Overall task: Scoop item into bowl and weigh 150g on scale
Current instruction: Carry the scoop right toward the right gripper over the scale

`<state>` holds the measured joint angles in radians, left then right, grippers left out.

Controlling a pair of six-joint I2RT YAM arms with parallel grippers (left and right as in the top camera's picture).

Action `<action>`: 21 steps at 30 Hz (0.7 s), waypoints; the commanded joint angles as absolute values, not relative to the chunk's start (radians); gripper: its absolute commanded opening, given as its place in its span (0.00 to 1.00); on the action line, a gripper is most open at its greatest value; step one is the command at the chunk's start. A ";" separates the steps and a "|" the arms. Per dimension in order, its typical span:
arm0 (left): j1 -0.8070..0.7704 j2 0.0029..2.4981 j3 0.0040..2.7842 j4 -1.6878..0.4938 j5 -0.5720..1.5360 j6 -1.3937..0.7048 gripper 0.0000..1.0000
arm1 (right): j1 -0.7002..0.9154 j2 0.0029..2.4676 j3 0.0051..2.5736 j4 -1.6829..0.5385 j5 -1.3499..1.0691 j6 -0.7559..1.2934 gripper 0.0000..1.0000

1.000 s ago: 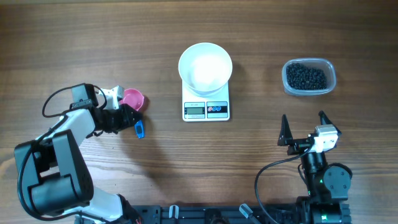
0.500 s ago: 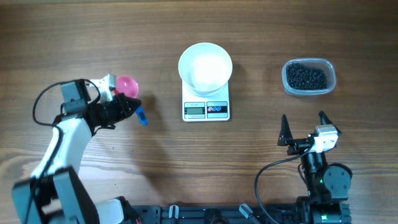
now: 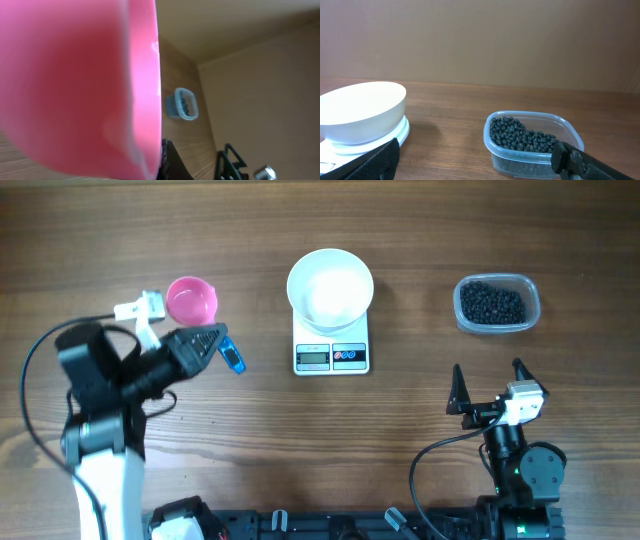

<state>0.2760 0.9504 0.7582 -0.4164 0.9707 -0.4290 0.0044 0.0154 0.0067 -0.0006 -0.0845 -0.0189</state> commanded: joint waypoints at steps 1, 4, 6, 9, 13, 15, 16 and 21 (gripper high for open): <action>0.270 0.814 0.754 -0.485 0.999 -0.458 0.04 | 0.009 0.005 0.005 0.001 -0.070 0.001 1.00; 0.270 0.727 0.754 -0.579 0.999 -0.459 0.04 | 0.009 0.005 0.005 0.001 -0.070 0.001 1.00; 0.270 0.684 0.754 -0.630 0.999 -0.489 0.04 | 0.009 0.005 0.005 0.001 -0.070 0.001 1.00; 0.270 0.634 0.754 -0.671 1.001 -0.552 0.04 | 0.009 0.005 0.005 0.001 -0.070 0.000 1.00; 0.271 0.593 0.754 -0.667 1.002 -0.559 0.04 | 0.009 0.005 0.005 0.003 -0.072 0.004 1.00; 0.271 0.583 0.754 -0.666 1.002 -0.559 0.04 | 0.009 0.005 0.005 0.028 -0.107 0.031 1.00; 0.271 0.582 0.754 -0.666 1.002 -0.559 0.04 | 0.009 0.005 0.005 0.046 -0.136 0.067 1.00; 0.270 0.582 0.754 -0.667 1.018 -0.587 0.04 | 0.009 0.005 0.005 0.051 -0.470 0.620 1.00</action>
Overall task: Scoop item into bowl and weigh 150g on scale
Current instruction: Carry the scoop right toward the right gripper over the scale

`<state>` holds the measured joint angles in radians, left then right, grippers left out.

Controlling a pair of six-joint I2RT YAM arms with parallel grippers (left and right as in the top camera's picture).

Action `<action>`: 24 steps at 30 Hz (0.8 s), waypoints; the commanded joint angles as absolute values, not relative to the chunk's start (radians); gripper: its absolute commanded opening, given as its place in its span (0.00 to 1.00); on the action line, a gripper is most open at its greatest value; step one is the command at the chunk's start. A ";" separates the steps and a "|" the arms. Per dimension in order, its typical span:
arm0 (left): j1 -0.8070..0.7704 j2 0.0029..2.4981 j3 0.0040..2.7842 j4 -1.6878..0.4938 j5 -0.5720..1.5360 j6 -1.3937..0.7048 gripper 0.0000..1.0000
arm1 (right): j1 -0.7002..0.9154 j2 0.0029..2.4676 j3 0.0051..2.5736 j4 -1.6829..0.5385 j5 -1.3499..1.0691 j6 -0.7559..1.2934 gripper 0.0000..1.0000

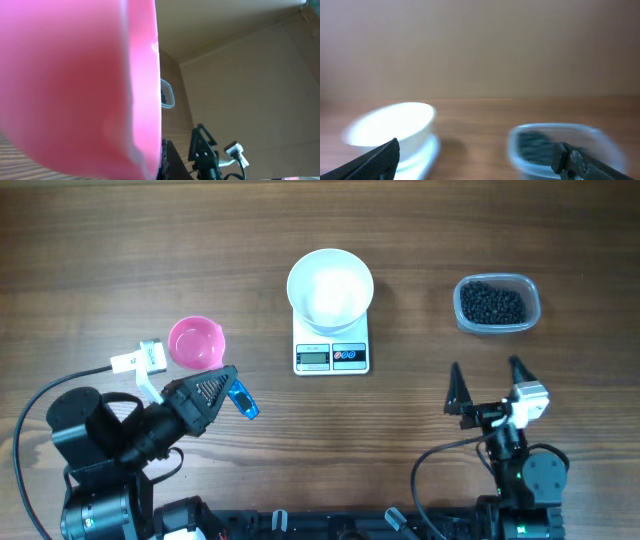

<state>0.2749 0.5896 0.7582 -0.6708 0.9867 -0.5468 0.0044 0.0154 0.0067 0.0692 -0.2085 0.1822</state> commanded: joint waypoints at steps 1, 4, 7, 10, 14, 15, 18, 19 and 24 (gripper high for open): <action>0.270 0.582 0.754 -0.667 1.030 -0.593 0.04 | 0.009 0.005 0.005 0.055 -0.467 0.737 1.00; 0.270 0.582 0.754 -0.667 1.073 -0.583 0.04 | 0.009 0.005 0.006 0.086 -0.462 1.132 1.00; 0.269 0.582 0.754 -0.663 1.093 -0.586 0.04 | 0.009 0.005 0.006 0.340 -0.527 1.235 1.00; 0.239 0.582 0.754 -0.641 1.095 -0.619 0.04 | 0.009 0.005 0.064 0.479 -0.571 1.180 0.99; 0.156 0.583 0.759 -0.518 1.083 -0.711 0.04 | 0.009 0.028 0.269 0.223 -0.502 1.061 1.00; 0.134 0.586 0.765 -0.495 1.066 -0.723 0.04 | 0.009 0.044 0.331 0.135 -0.483 1.010 1.00; 0.067 0.606 0.802 -0.486 0.940 -0.727 0.04 | 0.009 0.120 0.511 -0.102 -0.455 0.893 0.99; 0.050 0.612 0.810 -0.486 0.899 -0.730 0.04 | 0.009 0.157 0.574 -0.183 -0.456 0.862 0.99; -0.068 0.678 0.822 -0.390 0.725 -0.841 0.04 | 0.009 0.347 0.810 -0.518 -0.477 0.838 1.00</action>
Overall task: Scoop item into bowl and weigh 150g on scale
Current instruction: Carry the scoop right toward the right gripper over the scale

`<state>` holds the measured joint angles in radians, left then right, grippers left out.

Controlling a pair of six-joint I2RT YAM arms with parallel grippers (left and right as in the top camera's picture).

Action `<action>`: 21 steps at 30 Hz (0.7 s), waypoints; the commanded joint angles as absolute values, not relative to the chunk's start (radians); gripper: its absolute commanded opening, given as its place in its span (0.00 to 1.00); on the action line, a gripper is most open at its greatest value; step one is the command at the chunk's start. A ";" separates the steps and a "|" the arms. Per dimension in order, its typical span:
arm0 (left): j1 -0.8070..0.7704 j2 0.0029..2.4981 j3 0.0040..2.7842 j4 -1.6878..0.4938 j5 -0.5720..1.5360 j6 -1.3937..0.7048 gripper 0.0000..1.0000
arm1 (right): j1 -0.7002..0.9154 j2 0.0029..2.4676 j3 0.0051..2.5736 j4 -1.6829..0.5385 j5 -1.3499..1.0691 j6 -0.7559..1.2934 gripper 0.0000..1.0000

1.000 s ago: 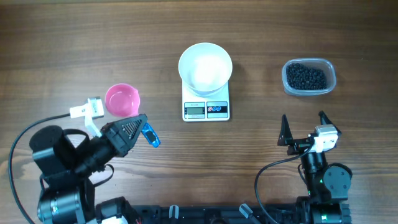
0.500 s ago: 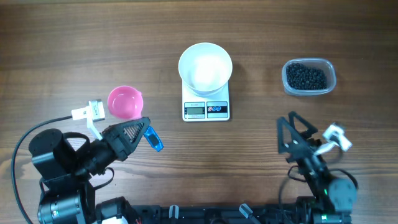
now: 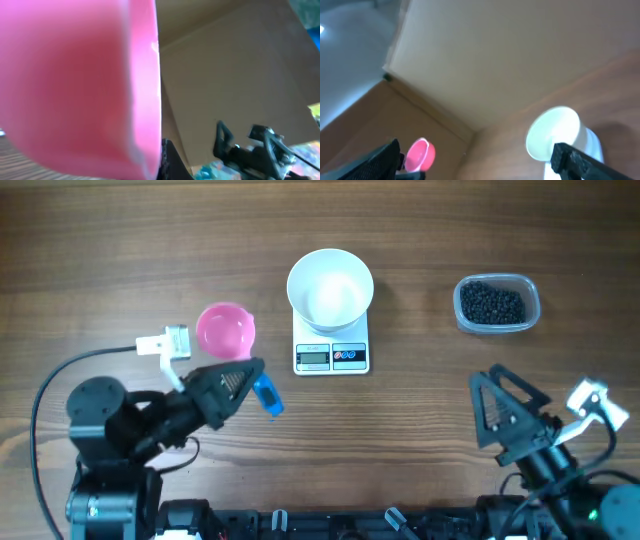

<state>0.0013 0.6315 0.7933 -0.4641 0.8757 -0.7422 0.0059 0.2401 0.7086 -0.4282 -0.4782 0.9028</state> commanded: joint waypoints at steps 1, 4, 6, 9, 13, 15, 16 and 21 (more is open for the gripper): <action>-0.105 0.701 0.822 -0.321 0.727 -0.890 0.04 | 0.009 0.389 0.847 -0.548 -0.502 0.843 1.00; -0.188 0.751 0.822 -0.129 0.718 -0.992 0.04 | 0.009 0.453 0.872 -0.508 -0.600 0.963 0.99; -0.252 0.790 0.822 0.048 0.673 -1.060 0.04 | 0.009 0.490 0.871 -0.501 -0.643 1.139 0.88; -0.344 0.849 0.822 0.269 0.587 -1.164 0.04 | 0.009 0.531 0.871 -0.457 -0.775 1.185 0.79; -0.461 0.918 0.822 0.383 0.463 -1.291 0.04 | 0.009 0.579 0.871 -0.336 -0.942 1.206 0.83; -0.521 0.955 0.822 0.398 0.416 -1.372 0.04 | 0.009 0.595 0.871 -0.287 -0.990 1.235 0.83; -0.543 0.970 0.822 0.407 0.403 -1.399 0.04 | 0.009 0.601 0.871 -0.267 -1.008 1.243 0.84; -0.660 1.065 0.822 0.606 0.342 -1.429 0.04 | 0.009 0.612 0.871 -0.218 -1.048 1.288 0.82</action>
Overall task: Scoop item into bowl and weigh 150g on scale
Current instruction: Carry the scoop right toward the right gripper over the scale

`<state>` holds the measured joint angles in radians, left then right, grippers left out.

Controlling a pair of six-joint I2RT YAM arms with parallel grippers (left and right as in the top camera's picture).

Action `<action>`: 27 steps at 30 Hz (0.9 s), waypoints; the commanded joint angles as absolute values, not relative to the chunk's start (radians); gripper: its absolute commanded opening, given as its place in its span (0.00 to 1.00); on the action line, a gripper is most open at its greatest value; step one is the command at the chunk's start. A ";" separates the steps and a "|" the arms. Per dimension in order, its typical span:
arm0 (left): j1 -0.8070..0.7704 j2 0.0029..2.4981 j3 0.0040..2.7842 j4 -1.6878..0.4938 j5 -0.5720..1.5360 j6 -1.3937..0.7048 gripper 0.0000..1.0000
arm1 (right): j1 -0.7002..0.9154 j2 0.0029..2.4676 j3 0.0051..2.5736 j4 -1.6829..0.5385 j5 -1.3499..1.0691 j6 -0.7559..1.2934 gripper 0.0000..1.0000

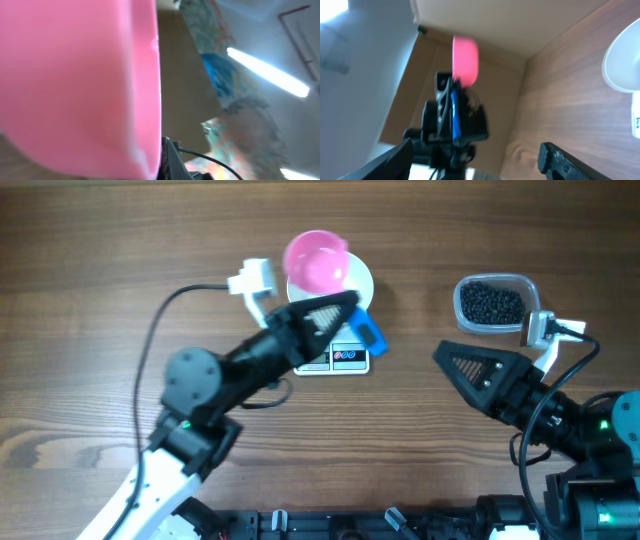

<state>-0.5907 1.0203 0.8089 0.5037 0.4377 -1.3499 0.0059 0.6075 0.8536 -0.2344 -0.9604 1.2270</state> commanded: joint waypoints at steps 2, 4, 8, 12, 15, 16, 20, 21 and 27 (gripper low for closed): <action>-0.694 1.089 0.822 0.664 0.283 -1.429 0.04 | 0.009 0.611 0.871 -0.213 -1.048 1.318 0.82; -0.731 1.109 0.822 0.678 0.192 -1.429 0.04 | 0.009 0.611 0.871 -0.197 -1.051 1.329 0.79; -0.810 1.151 0.822 0.677 0.041 -1.429 0.04 | 0.009 0.611 0.871 -0.137 -1.071 1.335 0.78; -0.884 1.182 0.822 0.678 -0.035 -1.429 0.04 | 0.009 0.612 0.871 -0.120 -1.074 1.335 0.77; -0.922 1.192 0.822 0.678 -0.080 -1.429 0.04 | 0.009 0.612 0.871 -0.120 -1.074 1.336 0.77; -0.932 1.192 0.822 0.677 -0.095 -1.428 0.04 | 0.009 0.612 0.871 -0.120 -1.074 1.336 0.77; -0.945 1.191 0.822 0.678 -0.102 -1.425 0.04 | 0.009 0.612 0.871 -0.120 -1.069 1.335 0.73; -0.947 1.191 0.822 0.678 -0.098 -1.425 0.04 | 0.009 0.612 0.871 -0.120 -1.065 1.336 0.69; -0.981 1.191 0.822 0.678 -0.091 -1.418 0.04 | 0.009 0.612 0.871 -0.120 -1.043 1.336 0.60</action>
